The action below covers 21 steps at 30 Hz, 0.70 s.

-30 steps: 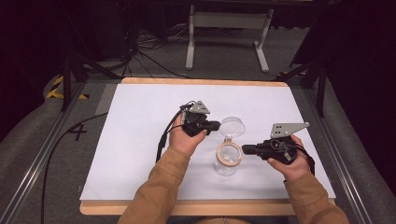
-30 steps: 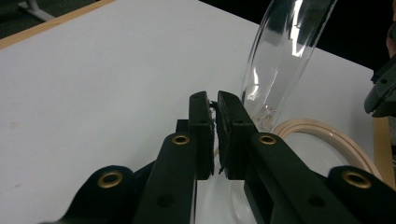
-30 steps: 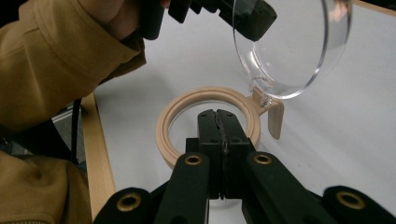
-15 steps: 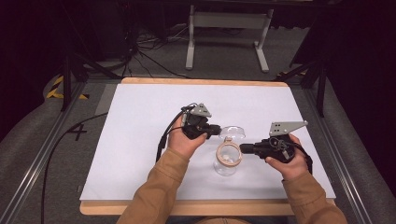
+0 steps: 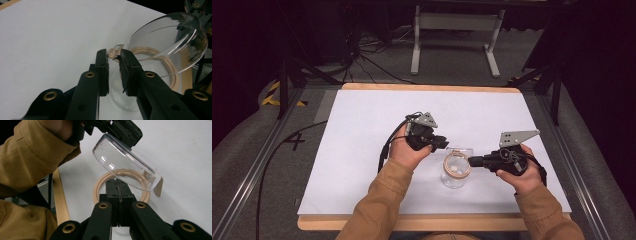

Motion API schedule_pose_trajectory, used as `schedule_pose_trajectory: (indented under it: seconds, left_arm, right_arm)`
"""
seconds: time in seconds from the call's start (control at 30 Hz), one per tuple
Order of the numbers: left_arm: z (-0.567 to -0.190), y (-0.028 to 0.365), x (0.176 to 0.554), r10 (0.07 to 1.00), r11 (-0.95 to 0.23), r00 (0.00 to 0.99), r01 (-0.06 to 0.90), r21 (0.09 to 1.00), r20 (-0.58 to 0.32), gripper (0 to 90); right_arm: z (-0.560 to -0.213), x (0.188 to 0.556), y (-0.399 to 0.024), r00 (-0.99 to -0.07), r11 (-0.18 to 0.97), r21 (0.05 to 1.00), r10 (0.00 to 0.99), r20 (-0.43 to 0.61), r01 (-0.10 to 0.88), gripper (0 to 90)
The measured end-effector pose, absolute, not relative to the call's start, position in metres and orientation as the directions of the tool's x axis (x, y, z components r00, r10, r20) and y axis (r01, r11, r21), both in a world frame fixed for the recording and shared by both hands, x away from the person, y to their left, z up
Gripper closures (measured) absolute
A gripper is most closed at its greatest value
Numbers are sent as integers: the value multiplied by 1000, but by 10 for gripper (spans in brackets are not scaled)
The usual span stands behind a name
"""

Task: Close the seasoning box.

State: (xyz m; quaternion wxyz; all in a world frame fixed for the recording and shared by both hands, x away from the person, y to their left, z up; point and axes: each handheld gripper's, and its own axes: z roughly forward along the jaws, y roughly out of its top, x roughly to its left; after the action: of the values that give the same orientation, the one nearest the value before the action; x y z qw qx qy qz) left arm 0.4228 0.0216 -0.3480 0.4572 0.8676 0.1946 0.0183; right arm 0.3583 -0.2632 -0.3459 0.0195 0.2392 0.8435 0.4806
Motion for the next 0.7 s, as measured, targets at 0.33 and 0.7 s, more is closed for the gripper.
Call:
schedule_pose_trajectory:
  seconds: [0.33,0.7]
  left_arm:
    - [-340,33,422,356,-533,924,324,782,-140,757]
    - [-340,43,425,377,-505,915,332,796,-142,772]
  right_arm:
    - [-343,354,-259,-903,473,802,388,183,366,897]
    - [-346,353,-256,-910,551,742,362,200,382,897]
